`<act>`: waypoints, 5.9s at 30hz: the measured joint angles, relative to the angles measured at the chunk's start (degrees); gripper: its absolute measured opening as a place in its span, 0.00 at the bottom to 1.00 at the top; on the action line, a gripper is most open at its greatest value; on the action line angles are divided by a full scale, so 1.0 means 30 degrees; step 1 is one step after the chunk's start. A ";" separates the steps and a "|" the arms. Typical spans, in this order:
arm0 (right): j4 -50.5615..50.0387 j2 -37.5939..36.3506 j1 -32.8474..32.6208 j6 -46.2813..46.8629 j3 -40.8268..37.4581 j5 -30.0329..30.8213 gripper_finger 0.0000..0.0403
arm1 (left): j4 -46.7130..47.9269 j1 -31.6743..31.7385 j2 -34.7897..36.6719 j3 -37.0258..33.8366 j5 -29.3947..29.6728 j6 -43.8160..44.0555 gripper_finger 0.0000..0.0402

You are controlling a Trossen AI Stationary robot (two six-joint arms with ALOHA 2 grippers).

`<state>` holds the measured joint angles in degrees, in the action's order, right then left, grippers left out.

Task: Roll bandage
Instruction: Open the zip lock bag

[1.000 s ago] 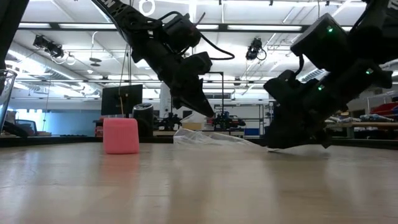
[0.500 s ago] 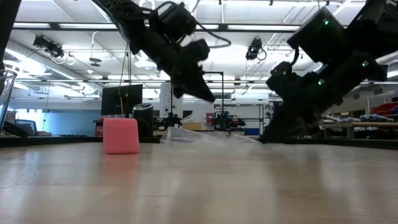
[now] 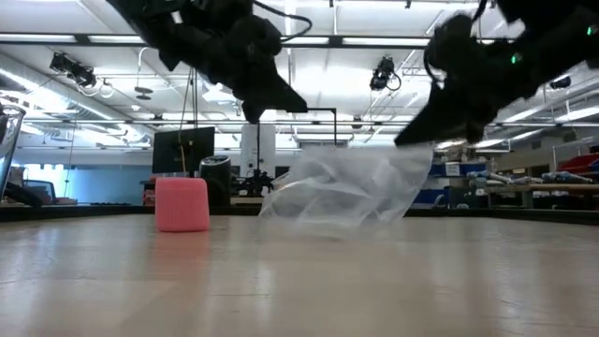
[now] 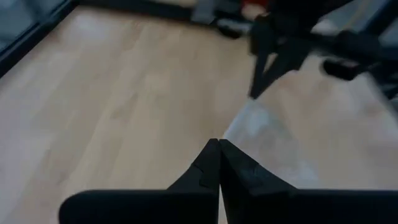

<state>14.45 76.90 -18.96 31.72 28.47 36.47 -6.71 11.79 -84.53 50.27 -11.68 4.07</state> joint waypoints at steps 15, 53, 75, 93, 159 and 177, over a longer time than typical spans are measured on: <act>-0.7352 -0.0604 -0.2304 -0.2624 0.5799 0.2780 0.00 | -0.5145 -0.1337 0.0223 -0.3128 -0.2148 -0.0731 0.36; -1.2053 0.5235 0.0413 0.3981 0.5975 -0.4354 0.03 | -0.3844 -0.1597 0.0081 -0.3120 -0.0773 0.0229 0.53; -1.4326 0.0860 -0.4405 -0.0831 0.9065 0.5056 0.00 | -0.6919 -0.1918 0.0077 -0.3106 -0.2780 0.0215 0.53; -1.5151 0.0875 -0.4692 -0.0953 0.9734 0.5674 0.00 | -0.9125 -0.2835 0.0074 -0.3106 -0.2492 -0.0317 0.30; -0.7854 0.3106 0.0678 -0.5932 1.0667 -0.3237 0.21 | -0.3108 -0.4489 0.0088 -0.0483 0.1531 -0.5782 0.00; -0.8932 0.3068 -0.0109 -0.5381 1.0681 -0.2404 0.02 | -0.2453 -0.4488 0.0096 -0.0439 0.2162 -0.5774 0.00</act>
<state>-12.35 86.11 -19.29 15.58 60.51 29.26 -14.06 -1.67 -84.25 48.95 -5.19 -13.26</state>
